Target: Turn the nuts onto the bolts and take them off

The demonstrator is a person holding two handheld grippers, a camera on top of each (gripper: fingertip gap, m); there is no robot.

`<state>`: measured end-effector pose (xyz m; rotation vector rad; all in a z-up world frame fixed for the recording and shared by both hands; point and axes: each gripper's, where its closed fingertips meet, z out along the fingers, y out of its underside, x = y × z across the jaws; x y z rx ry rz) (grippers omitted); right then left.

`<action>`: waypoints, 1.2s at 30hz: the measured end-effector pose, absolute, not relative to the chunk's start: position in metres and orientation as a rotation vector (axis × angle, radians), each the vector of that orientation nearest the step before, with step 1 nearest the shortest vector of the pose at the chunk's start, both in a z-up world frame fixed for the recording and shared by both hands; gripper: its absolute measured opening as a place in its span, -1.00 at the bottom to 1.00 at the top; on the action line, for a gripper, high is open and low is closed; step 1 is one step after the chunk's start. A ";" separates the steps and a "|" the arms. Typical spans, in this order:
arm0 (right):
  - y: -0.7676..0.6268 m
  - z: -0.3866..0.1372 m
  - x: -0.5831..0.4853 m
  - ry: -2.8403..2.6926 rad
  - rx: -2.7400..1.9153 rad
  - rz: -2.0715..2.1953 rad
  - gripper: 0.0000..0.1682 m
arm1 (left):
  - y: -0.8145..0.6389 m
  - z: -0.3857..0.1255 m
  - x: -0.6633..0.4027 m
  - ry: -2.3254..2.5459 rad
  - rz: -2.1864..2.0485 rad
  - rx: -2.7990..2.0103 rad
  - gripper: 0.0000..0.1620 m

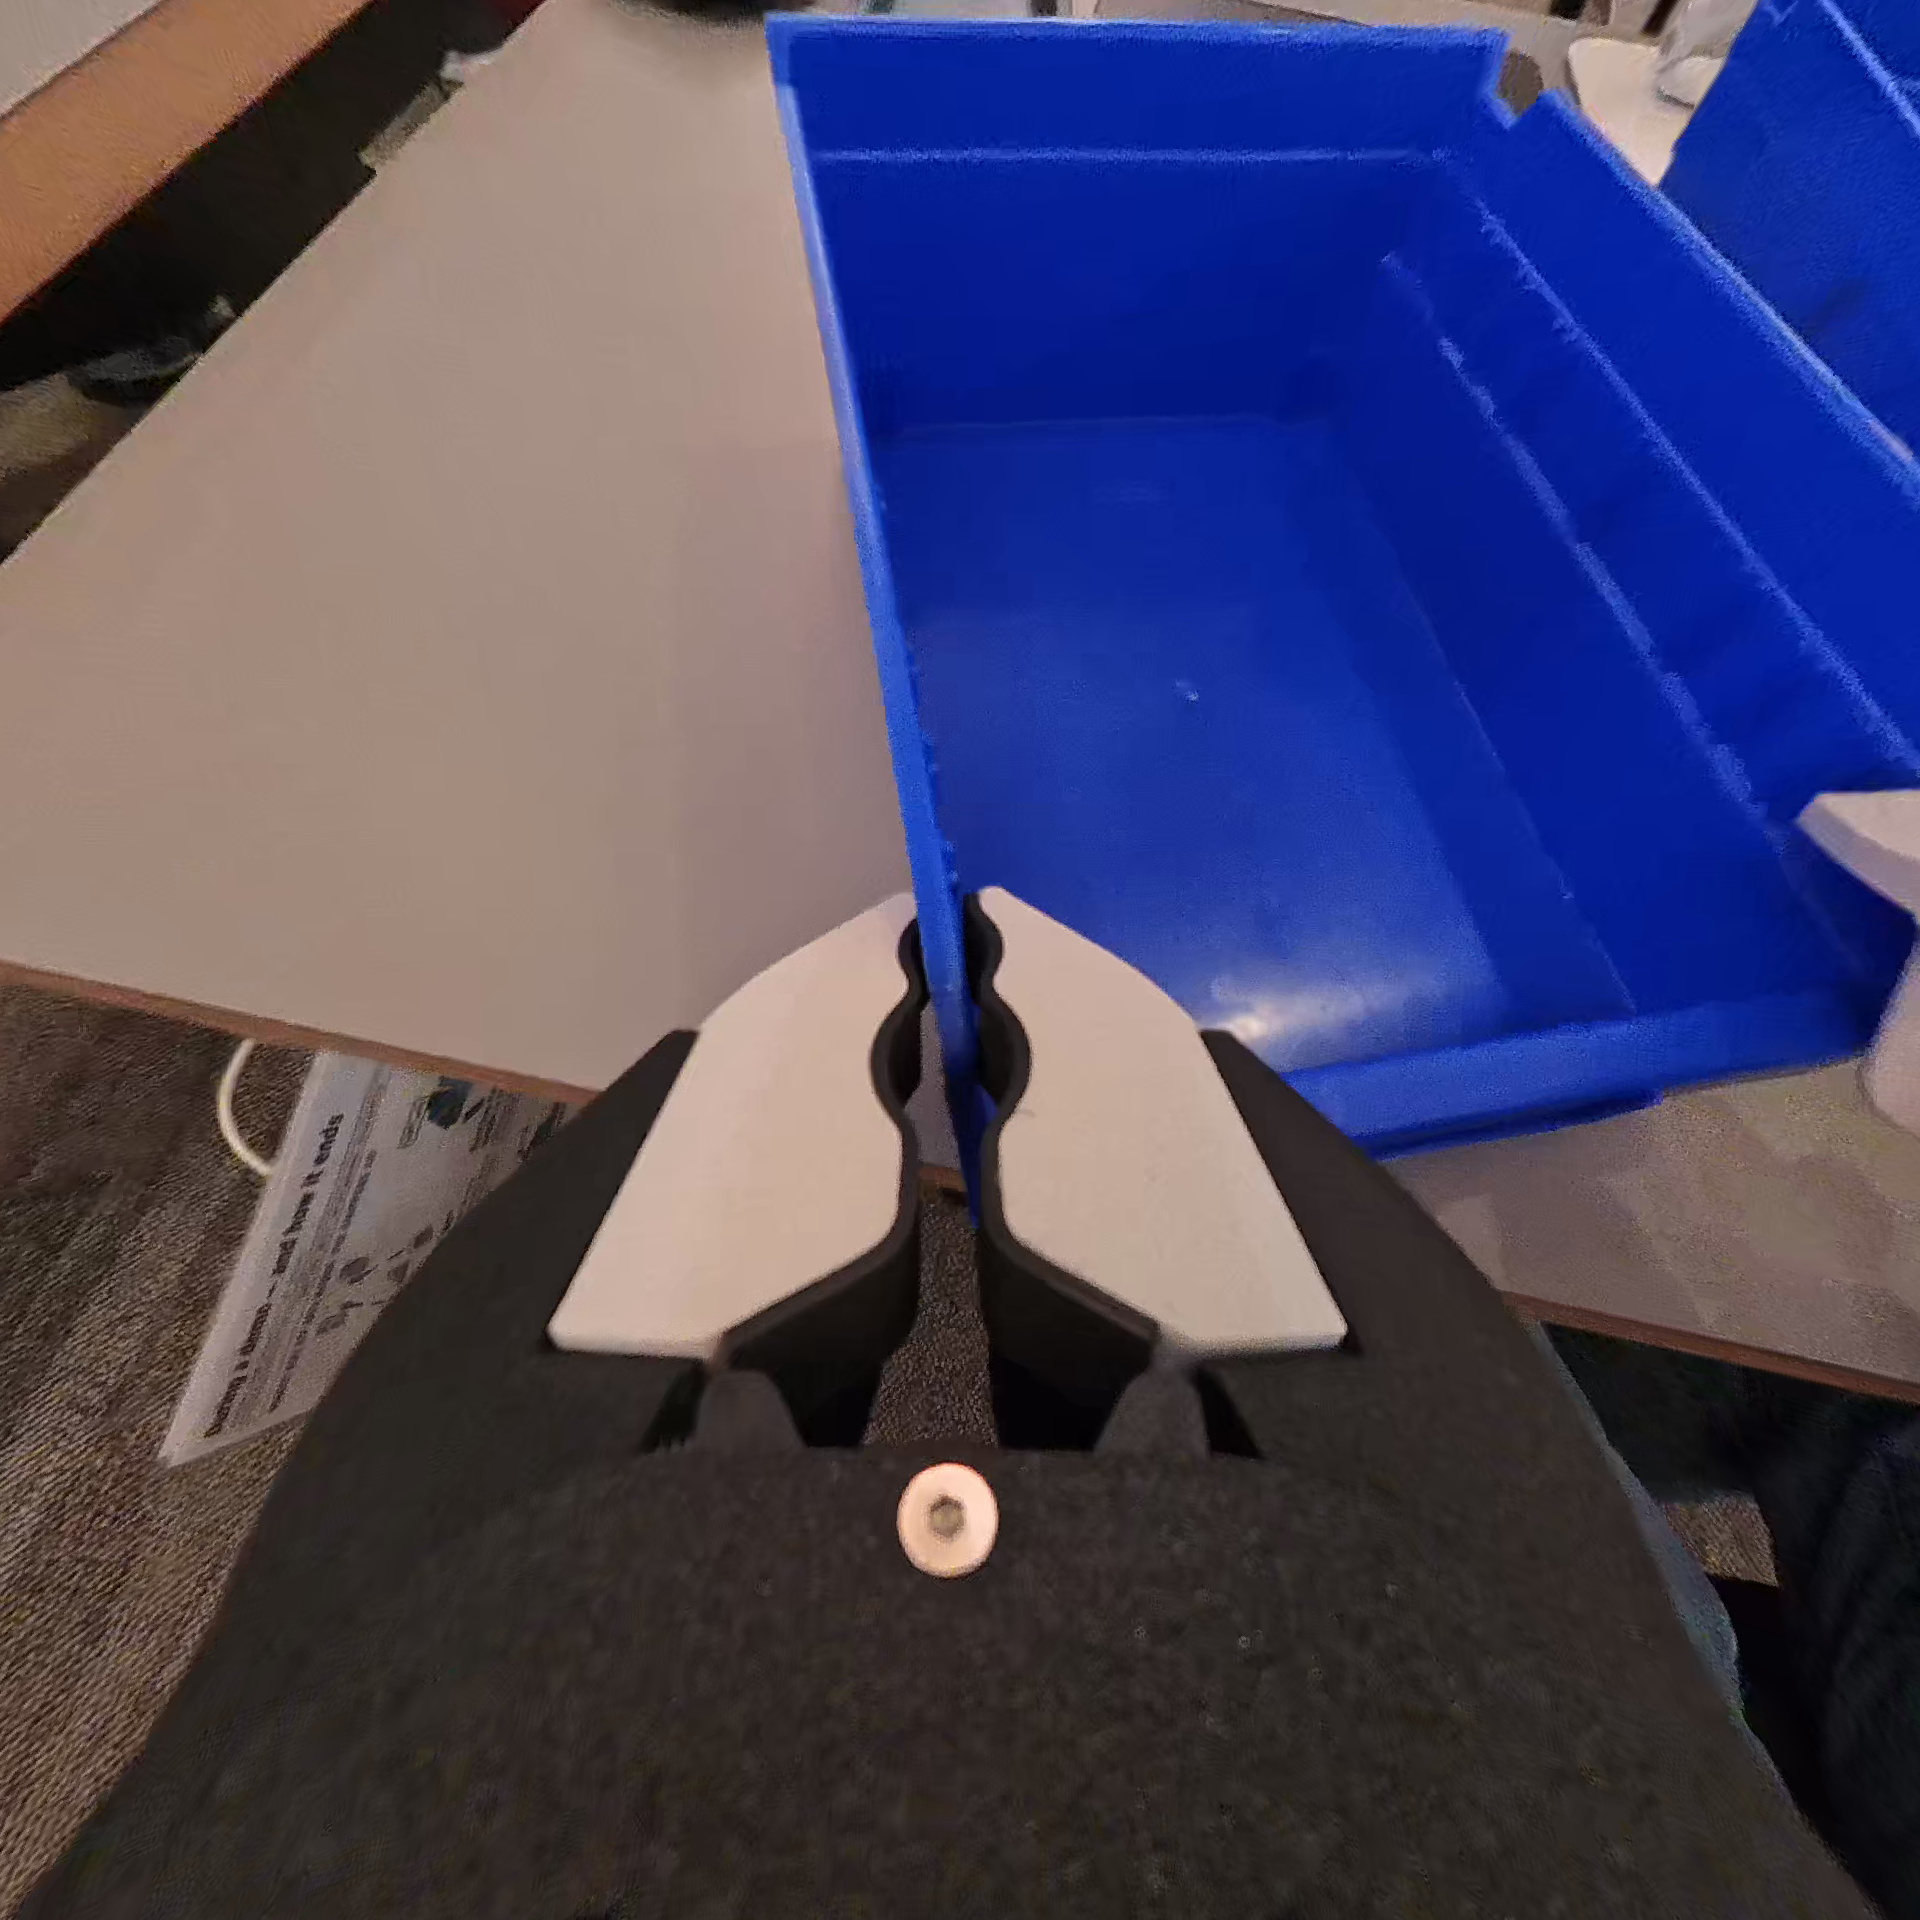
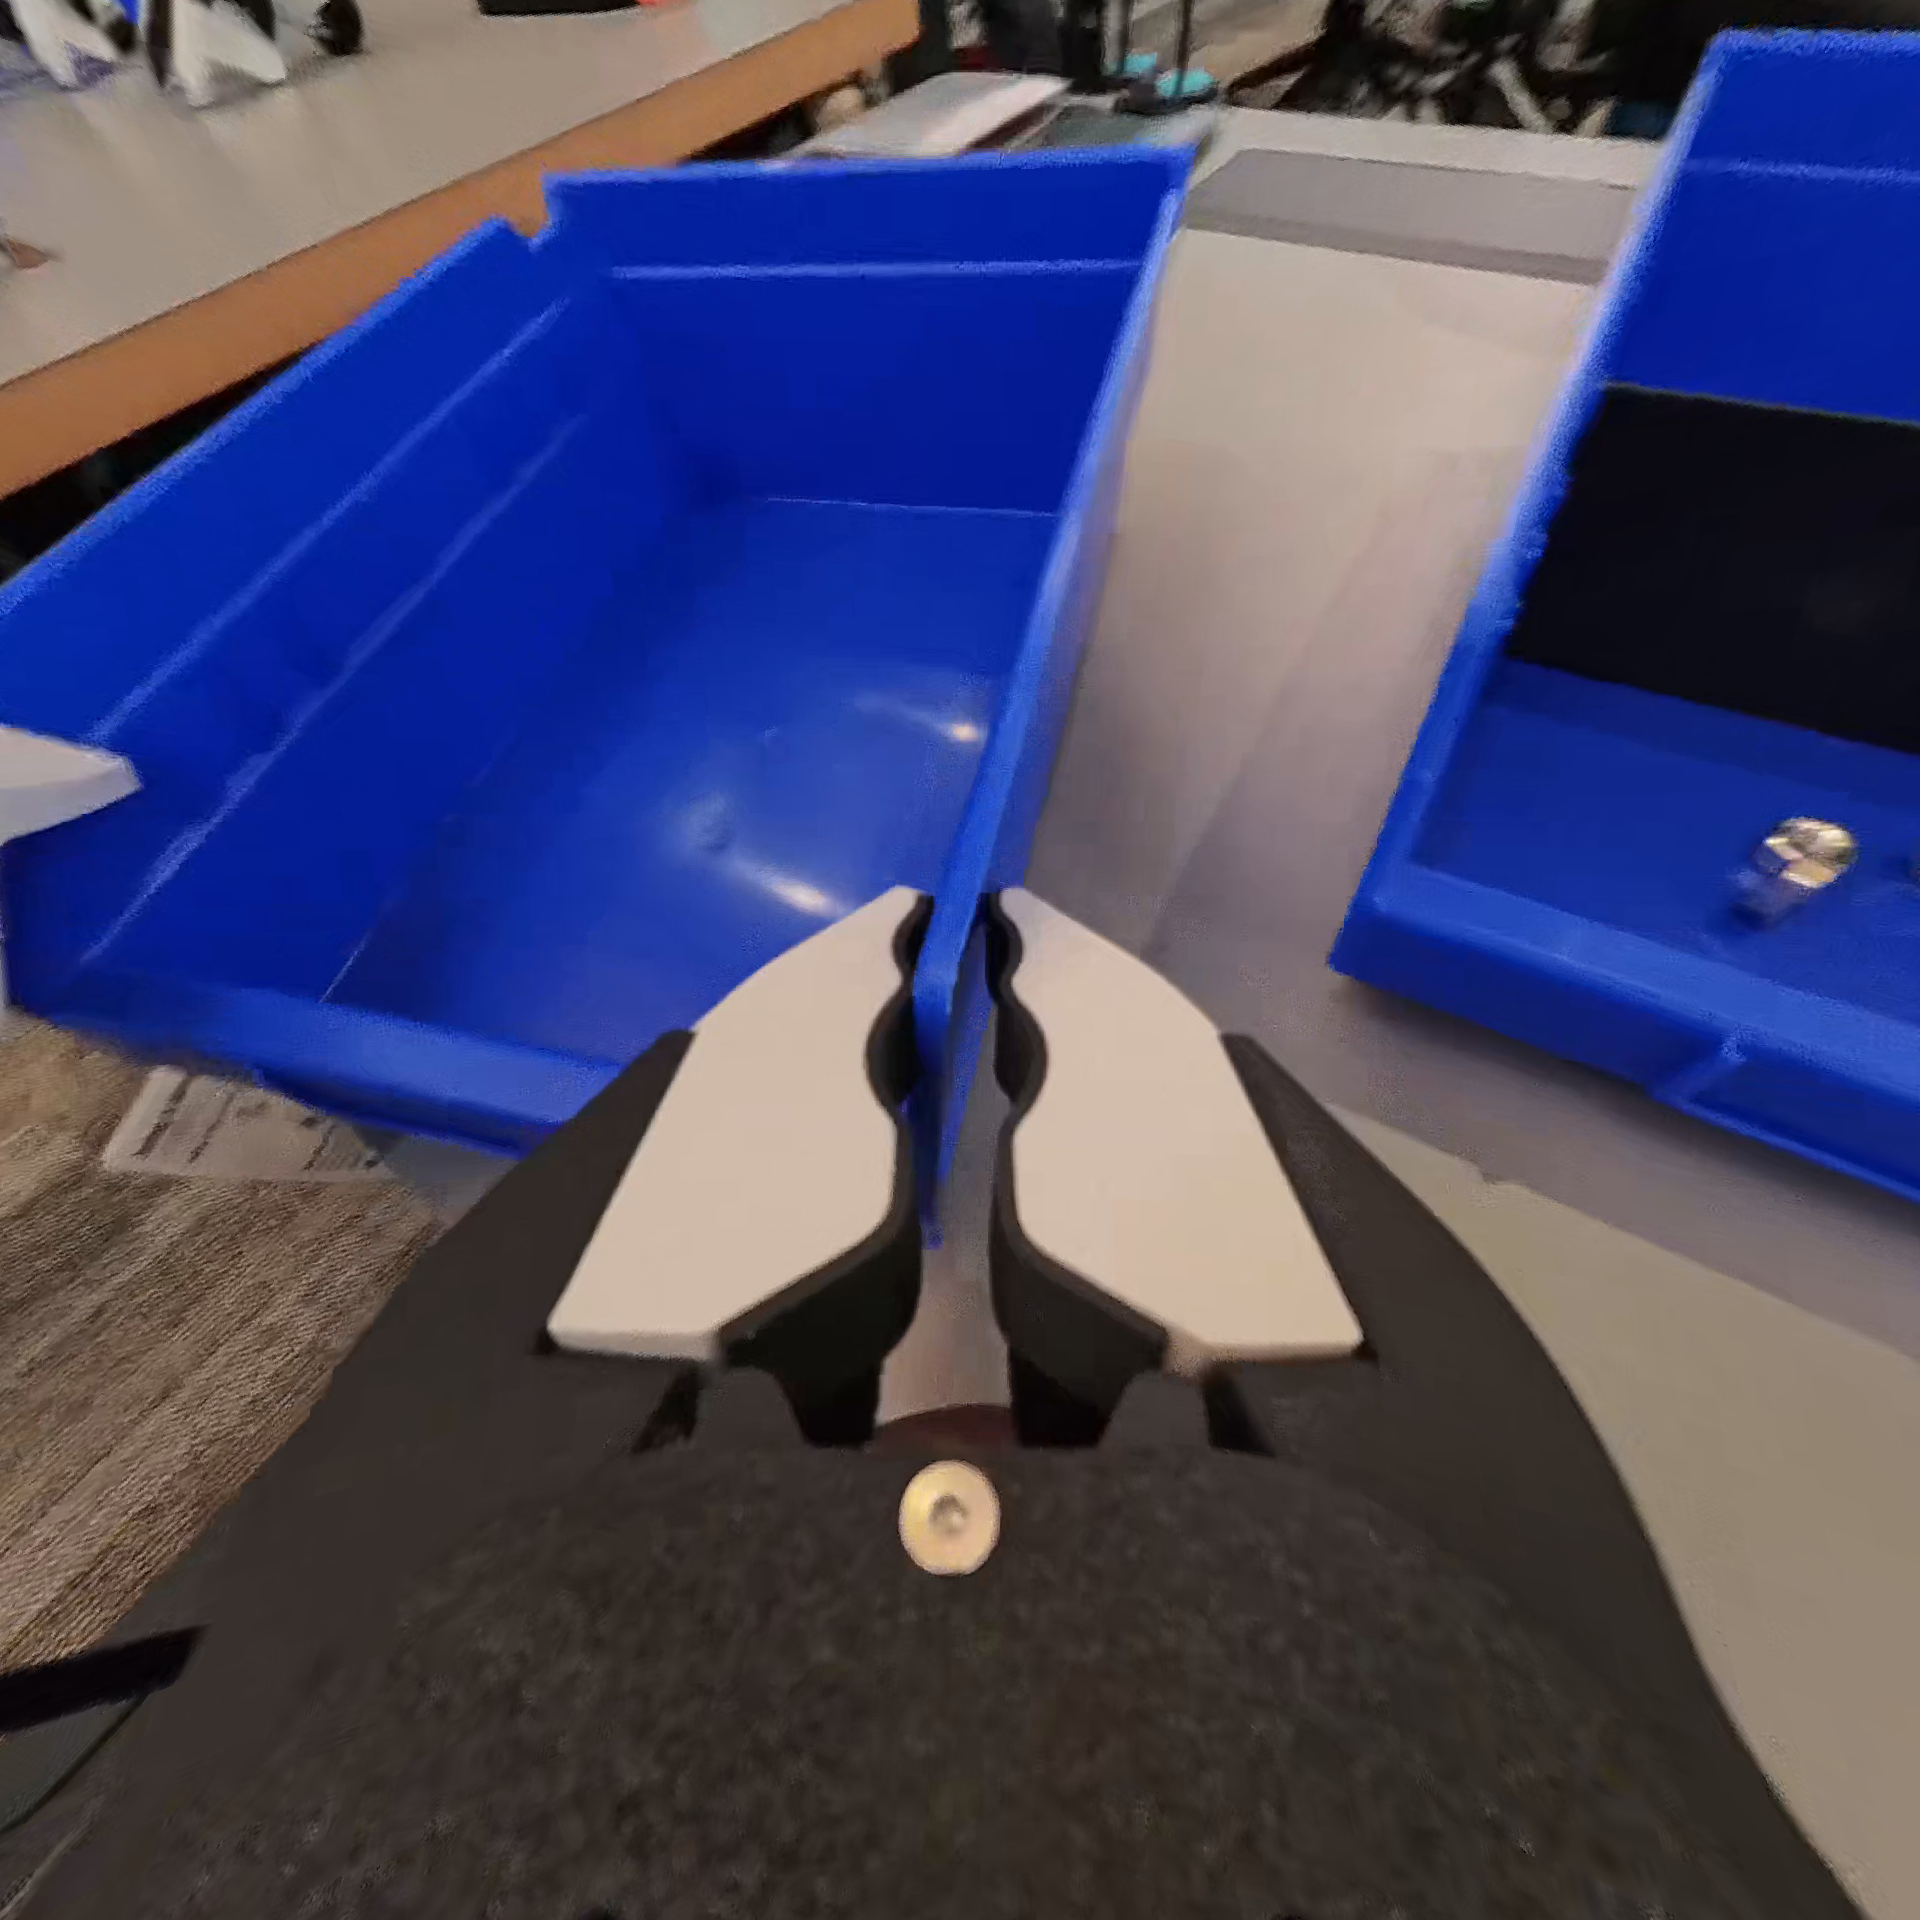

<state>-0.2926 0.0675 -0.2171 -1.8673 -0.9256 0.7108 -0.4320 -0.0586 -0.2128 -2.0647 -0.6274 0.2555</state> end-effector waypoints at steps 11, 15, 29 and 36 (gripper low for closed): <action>0.090 -0.088 -0.229 -0.773 -1.588 0.653 -0.95 | -0.036 -0.094 -0.374 -0.526 0.361 -1.703 -0.96; 0.154 -0.024 -0.139 -0.606 -1.489 0.514 -0.95 | 0.053 -0.042 -0.302 -0.304 0.273 -1.655 -0.96; 0.354 -0.097 0.183 -0.396 -1.755 0.198 -0.96 | 0.308 -0.139 0.004 0.004 -0.054 -1.872 -0.92; 0.390 -0.177 0.202 -0.387 -1.877 0.310 -0.95 | 0.336 -0.205 0.023 0.027 -0.048 -2.038 -0.91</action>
